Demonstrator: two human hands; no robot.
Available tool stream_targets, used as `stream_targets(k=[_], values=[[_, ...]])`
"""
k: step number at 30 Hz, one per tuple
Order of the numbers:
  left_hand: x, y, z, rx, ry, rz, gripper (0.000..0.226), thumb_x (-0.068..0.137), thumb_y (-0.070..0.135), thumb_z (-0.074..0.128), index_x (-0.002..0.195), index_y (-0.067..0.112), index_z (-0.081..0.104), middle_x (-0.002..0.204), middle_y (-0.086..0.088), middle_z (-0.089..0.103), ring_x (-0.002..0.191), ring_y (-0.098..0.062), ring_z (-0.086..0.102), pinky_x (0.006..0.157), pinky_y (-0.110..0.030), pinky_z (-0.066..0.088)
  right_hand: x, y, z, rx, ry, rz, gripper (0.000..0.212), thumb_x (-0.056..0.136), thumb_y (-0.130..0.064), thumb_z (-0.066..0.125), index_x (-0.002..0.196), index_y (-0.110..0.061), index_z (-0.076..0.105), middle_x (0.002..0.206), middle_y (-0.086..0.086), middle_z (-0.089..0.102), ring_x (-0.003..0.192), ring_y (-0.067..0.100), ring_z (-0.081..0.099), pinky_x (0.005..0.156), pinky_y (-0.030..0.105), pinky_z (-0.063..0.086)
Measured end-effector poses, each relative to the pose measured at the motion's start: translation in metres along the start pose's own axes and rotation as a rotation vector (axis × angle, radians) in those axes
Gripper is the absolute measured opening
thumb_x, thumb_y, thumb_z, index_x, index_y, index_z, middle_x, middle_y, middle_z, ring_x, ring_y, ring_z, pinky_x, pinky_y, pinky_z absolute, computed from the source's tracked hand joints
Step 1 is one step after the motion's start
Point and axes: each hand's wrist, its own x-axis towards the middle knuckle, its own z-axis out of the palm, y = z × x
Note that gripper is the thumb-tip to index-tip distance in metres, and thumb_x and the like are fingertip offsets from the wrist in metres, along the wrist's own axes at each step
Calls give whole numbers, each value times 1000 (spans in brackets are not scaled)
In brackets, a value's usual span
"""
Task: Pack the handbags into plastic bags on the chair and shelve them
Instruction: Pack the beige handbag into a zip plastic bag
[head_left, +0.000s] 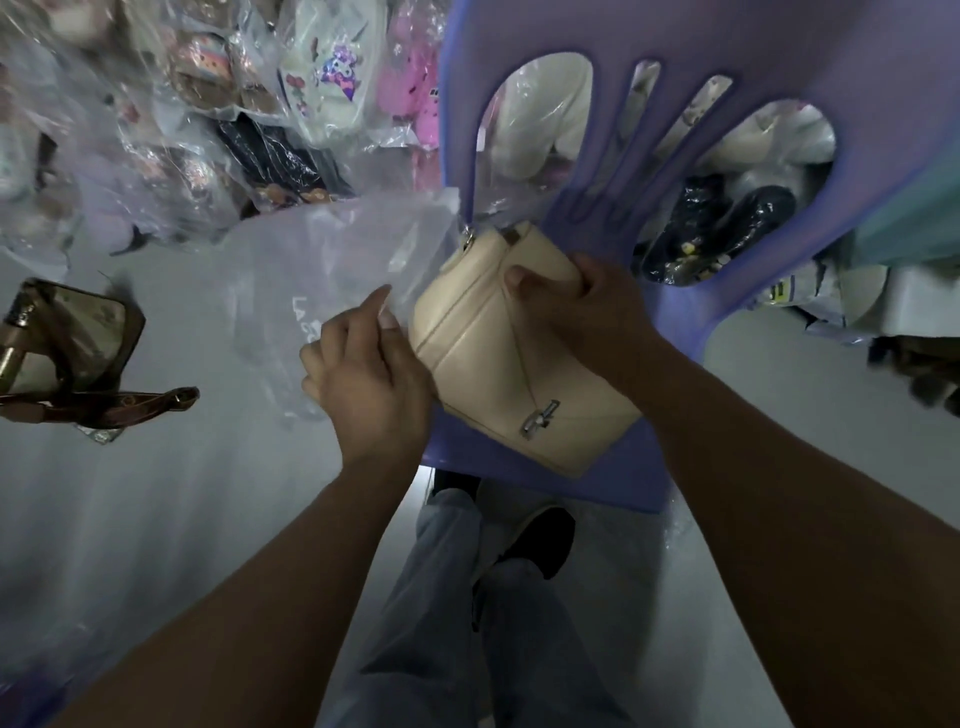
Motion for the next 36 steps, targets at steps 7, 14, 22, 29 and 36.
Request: stream_targets(k=[7, 14, 22, 29, 36], values=[[33, 43, -10, 173, -8, 649, 44, 90, 14, 55, 130, 31, 61, 122, 4, 61, 113, -28, 39, 91, -43, 27, -7, -8, -11, 199, 185, -116, 38, 87, -43, 75, 103, -9, 70, 90, -4, 72, 68, -10, 61, 63, 9, 46], [34, 58, -5, 197, -73, 977, 37, 84, 9, 55, 117, 17, 71, 119, 0, 68, 119, -39, 54, 98, -46, 32, -9, -5, -24, 127, 221, -263, 42, 80, -37, 79, 108, -14, 58, 96, 1, 68, 82, 8, 65, 68, 18, 49], [20, 69, -1, 150, -120, 1067, 39, 76, -1, 60, 109, 14, 74, 117, -8, 68, 117, -43, 53, 102, -55, 36, -16, -5, -35, -28, 284, -523, 91, 89, -17, 66, 159, -16, 8, 104, -23, 61, 77, 9, 63, 69, 30, 46], [8, 65, 0, 210, -275, 990, 46, 79, 24, 56, 122, 17, 70, 141, -7, 57, 139, -39, 40, 116, -57, 22, -24, 3, -34, 30, 342, -503, 59, 91, -6, 63, 143, -25, 42, 123, 1, 64, 103, -6, 58, 85, 7, 41], [14, 56, 7, -324, 140, -375, 23, 91, 27, 48, 105, 12, 59, 114, -9, 59, 112, -30, 51, 102, -31, 35, -16, 14, -29, 182, 468, -361, 49, 100, -21, 46, 149, -19, 41, 113, -20, 59, 93, -3, 52, 83, 14, 41]])
